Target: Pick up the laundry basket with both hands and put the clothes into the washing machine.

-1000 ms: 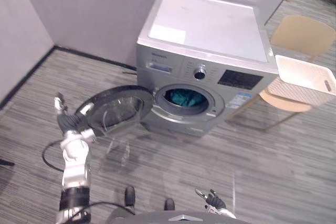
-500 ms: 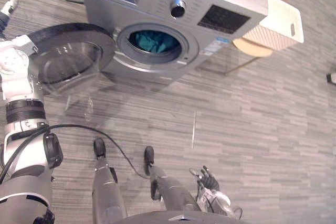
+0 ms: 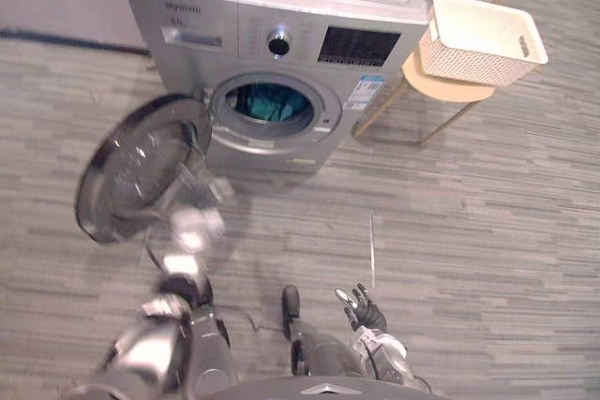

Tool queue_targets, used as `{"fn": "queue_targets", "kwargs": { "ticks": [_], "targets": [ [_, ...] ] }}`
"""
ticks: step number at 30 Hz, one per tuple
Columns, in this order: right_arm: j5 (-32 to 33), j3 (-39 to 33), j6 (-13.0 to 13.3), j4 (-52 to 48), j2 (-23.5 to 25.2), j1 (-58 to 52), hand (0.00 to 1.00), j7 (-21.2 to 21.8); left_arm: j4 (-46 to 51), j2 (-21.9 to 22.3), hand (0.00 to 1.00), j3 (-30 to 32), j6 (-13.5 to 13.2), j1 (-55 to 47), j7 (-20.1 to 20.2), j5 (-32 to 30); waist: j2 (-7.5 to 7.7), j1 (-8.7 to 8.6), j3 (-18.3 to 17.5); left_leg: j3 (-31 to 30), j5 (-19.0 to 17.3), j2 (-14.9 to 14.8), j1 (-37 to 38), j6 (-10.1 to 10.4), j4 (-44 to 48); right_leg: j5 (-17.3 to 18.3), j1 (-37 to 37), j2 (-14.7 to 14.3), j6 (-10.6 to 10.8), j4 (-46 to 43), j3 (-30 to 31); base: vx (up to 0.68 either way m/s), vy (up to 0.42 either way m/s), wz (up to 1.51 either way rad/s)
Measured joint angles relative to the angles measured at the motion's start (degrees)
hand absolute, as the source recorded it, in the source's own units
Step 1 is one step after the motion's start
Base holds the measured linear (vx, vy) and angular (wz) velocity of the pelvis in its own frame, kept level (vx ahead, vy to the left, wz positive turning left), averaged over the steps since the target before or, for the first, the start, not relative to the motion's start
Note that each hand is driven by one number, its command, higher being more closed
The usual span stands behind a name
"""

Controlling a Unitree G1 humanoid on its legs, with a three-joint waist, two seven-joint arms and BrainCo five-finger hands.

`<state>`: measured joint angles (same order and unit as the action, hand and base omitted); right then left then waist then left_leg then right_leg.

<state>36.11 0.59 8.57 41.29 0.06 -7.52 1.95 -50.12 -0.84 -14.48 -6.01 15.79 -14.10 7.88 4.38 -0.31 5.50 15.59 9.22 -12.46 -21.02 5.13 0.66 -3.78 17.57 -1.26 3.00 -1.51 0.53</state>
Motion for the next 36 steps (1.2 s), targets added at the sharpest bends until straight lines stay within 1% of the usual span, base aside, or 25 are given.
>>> {"fn": "queue_targets", "kwargs": {
  "ticks": [1,2,3,4,5,6,7,8,10,11,12,13,15,18,21,26,29,30,33,36],
  "targets": [
    [0.00,-0.95,-0.11,2.10,0.05,-0.03,0.00,-0.05,1.13,1.64,0.00,-13.13,0.48,-4.30,3.18,0.68,-0.25,-0.57,-0.61,-0.63,1.80,1.61,1.60,-0.28,-3.68,0.87,-0.15,0.99,0.62,-0.70,-0.91,0.06,0.057,0.41],
    [0.00,-1.53,-0.18,3.16,0.05,-0.05,0.00,-0.07,3.18,1.87,0.00,-18.83,0.48,-5.98,5.34,0.99,-0.43,-0.87,-0.72,-1.49,2.75,2.37,2.29,-0.34,-5.26,1.35,-0.37,1.46,0.85,-1.06,-1.37,0.04,0.077,0.58],
    [0.01,-2.51,-0.10,4.39,-0.19,0.37,0.00,-0.09,9.94,0.99,0.00,-27.82,0.40,-8.23,8.29,1.02,-0.46,-1.20,-0.81,-2.69,3.07,3.59,2.27,-0.93,-5.54,1.99,-0.82,2.52,1.55,-1.66,-2.28,0.03,0.091,0.65],
    [0.02,-3.87,-0.11,5.94,-0.32,0.51,0.00,-0.08,17.08,-0.68,0.00,-34.06,0.16,-9.14,11.26,2.48,-0.61,-1.16,-0.97,-3.72,2.80,4.79,2.81,-1.43,-5.55,2.46,-2.20,3.67,2.20,-1.65,-3.24,0.05,0.122,0.65],
    [0.03,-4.23,-0.04,6.93,-0.51,0.62,0.00,-0.09,20.73,-1.53,0.00,-36.49,-0.11,-9.33,12.57,3.61,-0.74,-1.08,-1.07,-4.38,2.64,5.34,3.47,-1.69,-5.55,2.68,-3.24,4.24,2.50,-1.60,-3.65,0.05,0.105,0.61],
    [0.01,-4.18,-0.08,7.68,-1.00,0.69,0.00,-0.11,25.74,-3.26,0.00,-38.82,-0.50,-9.33,14.69,6.54,-1.10,-1.13,-1.38,-4.92,2.36,6.24,4.45,-2.12,-5.56,3.00,-4.84,5.03,2.90,-1.39,-4.50,0.09,0.143,0.60],
    [-0.07,-4.15,-0.08,9.24,-1.63,0.87,0.00,-0.11,32.82,-5.73,0.00,-40.95,-0.90,-9.21,17.58,10.41,-2.01,-1.12,-2.65,-6.10,1.83,7.82,5.89,-2.87,-5.58,3.70,-7.07,6.27,3.31,-0.92,-5.55,0.06,0.099,0.59],
    [-0.15,-4.14,-0.12,9.53,-1.89,0.88,0.00,-0.12,35.10,-6.44,0.00,-41.04,-0.92,-8.99,18.72,12.18,-2.59,-1.17,-3.23,-6.36,1.63,8.38,6.35,-3.14,-5.59,3.98,-7.99,6.83,3.18,-0.67,-6.07,0.08,0.145,0.52],
    [-0.49,-3.64,-0.28,9.86,-2.74,1.12,0.00,-0.10,42.07,-8.39,0.00,-40.36,-0.98,-7.25,20.87,15.72,-4.77,-1.10,-4.78,-7.45,0.86,10.15,8.21,-4.21,-5.61,4.87,-10.44,8.34,3.78,-0.31,-6.72,0.07,0.143,0.34],
    [-0.49,-3.54,-0.28,9.93,-2.85,1.12,0.00,-0.10,43.34,-8.58,0.00,-40.05,-1.01,-6.89,21.04,15.94,-5.18,-1.22,-5.27,-7.73,0.68,10.50,8.40,-4.47,-5.61,5.00,-10.83,8.60,3.87,-0.18,-7.14,0.07,0.117,0.27],
    [-0.53,-3.43,-0.31,10.56,-3.01,1.48,0.00,-0.10,45.59,-8.66,0.00,-38.75,-1.09,-6.07,21.10,17.45,-5.80,-1.24,-5.67,-8.00,0.55,10.97,9.17,-4.66,-5.62,5.10,-11.88,8.98,4.01,0.17,-7.45,0.05,0.066,0.13],
    [-0.57,-2.90,-0.43,11.74,-3.03,2.21,0.00,-0.11,47.42,-8.72,0.00,-37.36,-1.45,-5.88,21.03,18.44,-5.93,-1.21,-5.86,-7.87,0.45,11.09,9.94,-4.72,-5.62,5.12,-12.69,9.08,4.03,0.39,-7.42,0.04,0.051,0.06],
    [-0.63,-2.02,-0.80,11.82,-2.99,2.28,0.00,-0.10,48.50,-8.72,0.00,-36.04,-2.11,-5.61,20.69,19.70,-5.76,-1.50,-6.02,-7.85,0.41,11.10,10.85,-4.55,-5.62,5.12,-13.73,9.07,4.03,0.85,-7.39,0.02,0.010,-0.01],
    [-2.59,-1.25,-1.46,12.10,-2.95,2.40,0.00,-0.09,48.36,-9.16,0.00,-35.65,-2.16,-5.61,20.62,21.93,-5.42,-1.91,-6.33,-7.66,0.29,10.94,11.55,-4.41,-5.62,5.11,-14.29,8.94,3.88,1.01,-7.30,0.03,-0.008,-0.05],
    [-2.71,-1.27,-1.66,14.02,-3.16,2.91,0.00,-0.11,46.17,-9.35,0.00,-35.33,-1.98,-5.78,20.59,23.53,-5.01,-2.11,-6.41,-7.54,-0.09,10.94,13.24,-4.04,-5.63,5.22,-15.99,8.93,3.52,1.23,-7.23,0.05,-0.010,-0.02],
    [-2.71,-1.37,-1.71,16.10,-3.66,3.42,0.00,-0.11,43.71,-9.41,0.00,-34.86,-1.36,-5.95,20.60,23.55,-4.80,-2.20,-6.55,-7.50,-0.47,10.75,14.42,-3.83,-5.64,5.57,-17.24,8.73,3.22,1.48,-7.23,0.02,-0.005,0.00],
    [-2.71,-1.61,-2.34,16.77,-4.09,3.38,0.00,-0.12,42.43,-9.40,0.00,-34.18,-1.25,-6.40,20.61,23.53,-4.64,-2.35,-6.54,-7.17,-0.72,10.75,15.02,-3.92,-5.64,5.61,-17.82,8.72,3.18,1.72,-7.04,0.02,-0.001,-0.07],
    [-2.71,-1.77,-2.51,17.22,-4.08,3.36,0.00,-0.12,41.84,-9.40,0.00,-32.60,-1.05,-7.34,20.58,23.51,-4.36,-2.71,-6.73,-6.80,-0.99,10.78,15.35,-3.83,-5.64,5.64,-18.00,8.72,3.15,1.86,-6.76,0.03,0.002,-0.12],
    [-2.70,-1.93,-2.52,18.15,-4.07,3.34,0.00,-0.13,41.47,-9.33,0.00,-28.72,-0.86,-8.93,20.05,23.22,-3.74,-2.77,-6.79,-5.99,-1.13,10.71,15.82,-3.97,-5.64,5.69,-18.02,8.67,3.07,1.93,-5.92,0.02,0.001,-0.14],
    [-2.65,-2.02,-2.50,18.05,-3.97,2.95,0.00,-0.25,40.17,-7.93,0.00,-21.06,-0.93,-10.70,18.05,19.63,-3.20,-2.94,-6.51,-5.59,-1.26,10.62,16.04,-3.94,-5.64,5.77,-18.04,8.66,3.04,1.90,-5.66,0.01,0.001,-0.08]
  ]
}}
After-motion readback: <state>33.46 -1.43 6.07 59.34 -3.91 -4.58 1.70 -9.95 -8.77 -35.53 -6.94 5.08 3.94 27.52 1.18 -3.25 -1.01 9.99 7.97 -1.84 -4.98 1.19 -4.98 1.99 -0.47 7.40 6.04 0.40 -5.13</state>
